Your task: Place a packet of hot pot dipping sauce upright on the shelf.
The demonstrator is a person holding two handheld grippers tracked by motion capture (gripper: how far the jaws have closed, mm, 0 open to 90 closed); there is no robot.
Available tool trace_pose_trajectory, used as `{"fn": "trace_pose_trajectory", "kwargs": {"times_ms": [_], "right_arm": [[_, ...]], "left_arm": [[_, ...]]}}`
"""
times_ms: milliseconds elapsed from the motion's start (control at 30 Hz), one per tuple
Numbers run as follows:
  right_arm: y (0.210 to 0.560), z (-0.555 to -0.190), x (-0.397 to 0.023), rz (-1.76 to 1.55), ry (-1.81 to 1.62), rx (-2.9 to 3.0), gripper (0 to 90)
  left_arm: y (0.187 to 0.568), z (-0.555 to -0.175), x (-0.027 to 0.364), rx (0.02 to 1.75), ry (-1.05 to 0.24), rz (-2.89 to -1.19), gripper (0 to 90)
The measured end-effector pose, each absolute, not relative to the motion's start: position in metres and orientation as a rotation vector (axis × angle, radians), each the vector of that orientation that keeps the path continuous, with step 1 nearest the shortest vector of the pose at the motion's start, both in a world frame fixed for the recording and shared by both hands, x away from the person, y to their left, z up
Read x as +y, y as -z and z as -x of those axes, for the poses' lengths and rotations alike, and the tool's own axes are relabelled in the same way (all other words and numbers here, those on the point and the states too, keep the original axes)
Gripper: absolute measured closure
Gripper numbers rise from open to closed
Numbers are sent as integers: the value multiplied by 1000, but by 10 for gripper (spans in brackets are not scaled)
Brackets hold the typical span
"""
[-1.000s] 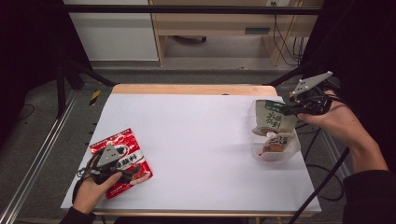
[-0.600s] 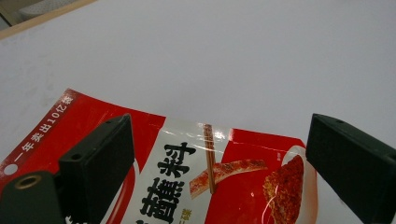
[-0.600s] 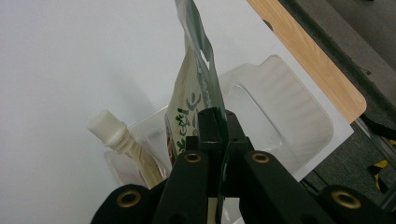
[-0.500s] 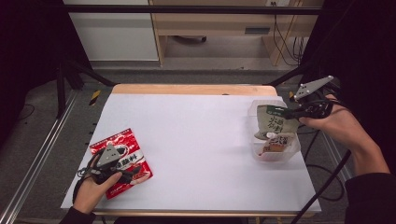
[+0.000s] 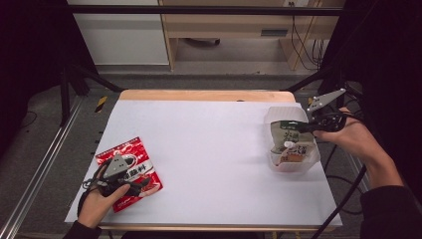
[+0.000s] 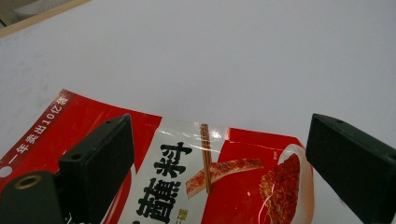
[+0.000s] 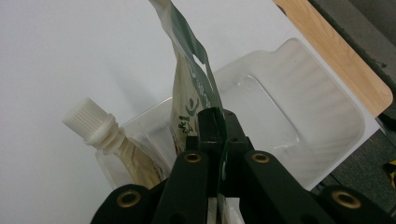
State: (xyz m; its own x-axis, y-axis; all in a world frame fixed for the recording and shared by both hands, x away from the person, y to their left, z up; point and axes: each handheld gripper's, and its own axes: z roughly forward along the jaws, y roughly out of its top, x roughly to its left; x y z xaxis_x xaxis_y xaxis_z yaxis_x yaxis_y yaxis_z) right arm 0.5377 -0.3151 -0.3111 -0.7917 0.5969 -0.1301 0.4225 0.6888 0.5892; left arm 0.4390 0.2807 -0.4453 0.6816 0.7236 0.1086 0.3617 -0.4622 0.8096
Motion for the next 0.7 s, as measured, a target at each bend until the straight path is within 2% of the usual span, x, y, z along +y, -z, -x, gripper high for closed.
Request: {"fn": "trace_pose_trajectory", "kwargs": {"times_ms": [700], "right_arm": [[320, -536, -317, -821, -798, 2615, 898]], "left_arm": [[445, -439, 281, 833, -569, -2091, 77]]}}
